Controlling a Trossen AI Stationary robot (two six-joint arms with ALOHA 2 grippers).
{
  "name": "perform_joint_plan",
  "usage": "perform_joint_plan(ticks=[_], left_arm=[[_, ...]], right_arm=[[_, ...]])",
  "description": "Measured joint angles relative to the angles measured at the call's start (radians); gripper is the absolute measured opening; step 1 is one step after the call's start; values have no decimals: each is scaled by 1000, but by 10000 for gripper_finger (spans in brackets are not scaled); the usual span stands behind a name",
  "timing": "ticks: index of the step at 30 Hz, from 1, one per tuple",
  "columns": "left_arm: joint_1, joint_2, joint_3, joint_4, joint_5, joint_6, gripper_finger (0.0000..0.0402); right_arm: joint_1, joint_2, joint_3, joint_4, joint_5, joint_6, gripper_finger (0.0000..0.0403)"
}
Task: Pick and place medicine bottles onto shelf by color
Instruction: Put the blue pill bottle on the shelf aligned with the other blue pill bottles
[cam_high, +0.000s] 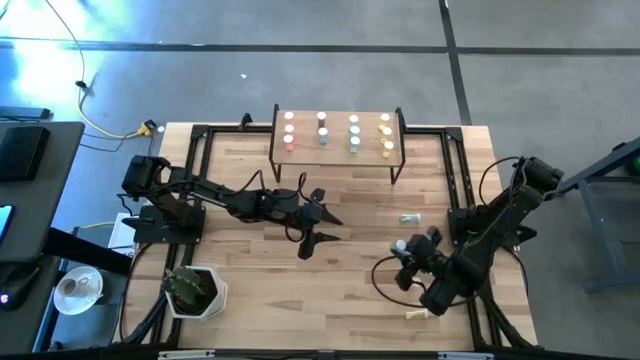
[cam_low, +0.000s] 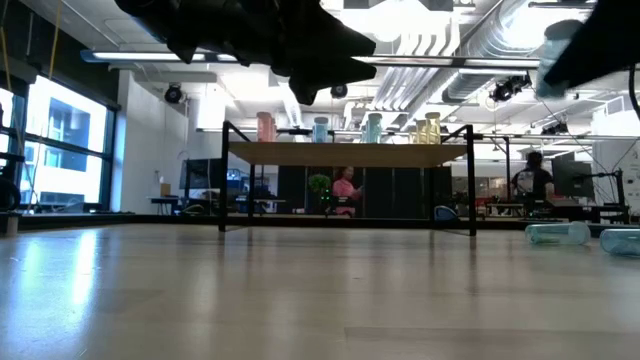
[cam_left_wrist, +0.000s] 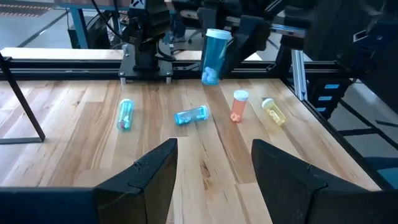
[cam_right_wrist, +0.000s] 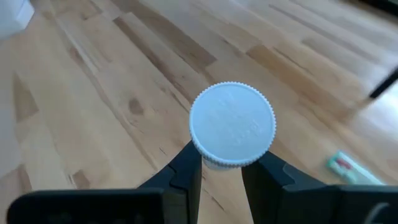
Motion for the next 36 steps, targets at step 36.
perform_joint_plan(ticks=[36], left_arm=[[43, 5, 0, 146, 96, 123, 197]], right_arm=[[-528, 0, 140, 518, -550, -1103, 83]])
